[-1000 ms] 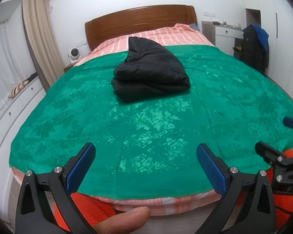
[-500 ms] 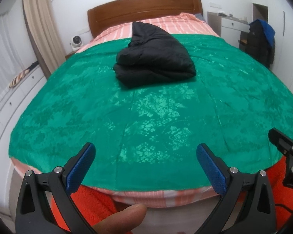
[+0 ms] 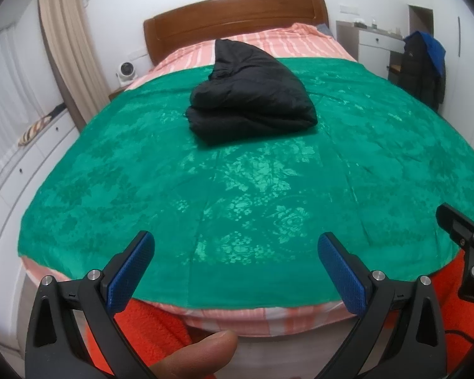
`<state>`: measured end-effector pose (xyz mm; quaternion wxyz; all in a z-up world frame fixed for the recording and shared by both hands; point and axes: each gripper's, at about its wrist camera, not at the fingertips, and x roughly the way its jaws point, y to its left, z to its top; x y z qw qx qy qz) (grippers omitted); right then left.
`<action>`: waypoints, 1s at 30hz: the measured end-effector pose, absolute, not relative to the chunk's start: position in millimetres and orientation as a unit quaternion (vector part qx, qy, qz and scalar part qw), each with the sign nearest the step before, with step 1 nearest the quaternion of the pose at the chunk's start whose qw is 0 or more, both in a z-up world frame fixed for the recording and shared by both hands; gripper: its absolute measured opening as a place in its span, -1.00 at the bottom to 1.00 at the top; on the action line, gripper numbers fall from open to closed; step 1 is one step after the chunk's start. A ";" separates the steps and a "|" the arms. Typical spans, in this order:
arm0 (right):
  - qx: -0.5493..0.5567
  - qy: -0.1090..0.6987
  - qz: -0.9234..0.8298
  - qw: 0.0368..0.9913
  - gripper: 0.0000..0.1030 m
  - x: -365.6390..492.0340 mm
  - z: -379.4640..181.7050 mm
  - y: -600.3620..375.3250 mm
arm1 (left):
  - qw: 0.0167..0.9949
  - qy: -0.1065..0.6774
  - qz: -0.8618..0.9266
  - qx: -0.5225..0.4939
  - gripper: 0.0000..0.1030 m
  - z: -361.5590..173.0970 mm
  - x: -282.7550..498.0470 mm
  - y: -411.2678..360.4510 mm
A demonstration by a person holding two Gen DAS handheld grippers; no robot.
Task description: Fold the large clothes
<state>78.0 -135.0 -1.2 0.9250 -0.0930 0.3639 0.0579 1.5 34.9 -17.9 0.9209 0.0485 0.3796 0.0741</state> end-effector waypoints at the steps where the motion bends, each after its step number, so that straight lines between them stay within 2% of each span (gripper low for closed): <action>1: -0.093 0.363 0.059 0.925 0.99 77.6 -0.1 -134.5 | 0.921 0.379 0.075 0.048 1.00 -17.2 1.3 35.3; 30: -0.088 0.365 0.064 0.925 0.99 87.4 8.4 -128.1 | 0.926 0.368 0.078 0.040 1.00 -2.7 0.0 42.9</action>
